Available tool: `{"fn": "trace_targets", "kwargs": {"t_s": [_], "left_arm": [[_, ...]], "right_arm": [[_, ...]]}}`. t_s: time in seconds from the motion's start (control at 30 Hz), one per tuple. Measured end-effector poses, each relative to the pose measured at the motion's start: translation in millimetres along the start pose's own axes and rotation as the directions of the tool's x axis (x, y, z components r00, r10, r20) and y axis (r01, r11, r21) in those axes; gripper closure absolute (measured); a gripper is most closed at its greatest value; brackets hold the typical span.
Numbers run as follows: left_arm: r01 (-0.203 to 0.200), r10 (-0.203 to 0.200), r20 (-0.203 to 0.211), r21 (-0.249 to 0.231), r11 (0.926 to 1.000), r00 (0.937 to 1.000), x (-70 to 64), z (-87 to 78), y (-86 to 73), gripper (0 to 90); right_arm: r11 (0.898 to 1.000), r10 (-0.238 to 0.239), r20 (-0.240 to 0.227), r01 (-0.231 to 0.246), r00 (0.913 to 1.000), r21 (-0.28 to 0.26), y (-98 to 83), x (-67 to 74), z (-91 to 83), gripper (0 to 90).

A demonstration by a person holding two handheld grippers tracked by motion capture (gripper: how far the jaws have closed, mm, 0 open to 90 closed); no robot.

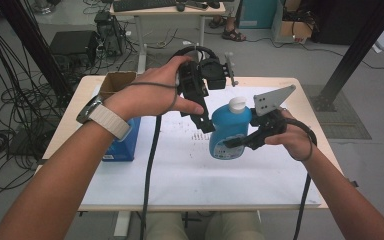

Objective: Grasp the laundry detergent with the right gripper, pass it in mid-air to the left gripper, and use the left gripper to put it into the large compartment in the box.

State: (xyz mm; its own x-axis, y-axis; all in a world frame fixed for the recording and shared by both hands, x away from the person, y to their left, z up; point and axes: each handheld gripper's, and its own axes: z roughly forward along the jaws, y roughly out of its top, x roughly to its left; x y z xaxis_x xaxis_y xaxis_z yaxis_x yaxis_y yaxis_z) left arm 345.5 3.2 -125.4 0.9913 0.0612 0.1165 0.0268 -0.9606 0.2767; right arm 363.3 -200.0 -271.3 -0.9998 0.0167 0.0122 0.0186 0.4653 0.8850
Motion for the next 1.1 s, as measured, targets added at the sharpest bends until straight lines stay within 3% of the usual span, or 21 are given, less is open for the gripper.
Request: {"fn": "trace_targets", "kwargs": {"t_s": [0.3,1.1], "left_arm": [[-0.002,0.002,0.0,-0.013,0.9999,1.0,-0.4,3.1,0.1,4.8],[-0.007,0.007,0.012,0.018,0.9998,0.9999,0.8,16.3,-2.2,4.9]], "right_arm": [[1.0,-0.009,-0.019,0.009,0.9998,0.009,1.0,0.6,11.6,42.9],[1.0,-0.004,-0.028,0.004,0.9996,0.008,0.5,-0.8,27.1,43.1]]}}
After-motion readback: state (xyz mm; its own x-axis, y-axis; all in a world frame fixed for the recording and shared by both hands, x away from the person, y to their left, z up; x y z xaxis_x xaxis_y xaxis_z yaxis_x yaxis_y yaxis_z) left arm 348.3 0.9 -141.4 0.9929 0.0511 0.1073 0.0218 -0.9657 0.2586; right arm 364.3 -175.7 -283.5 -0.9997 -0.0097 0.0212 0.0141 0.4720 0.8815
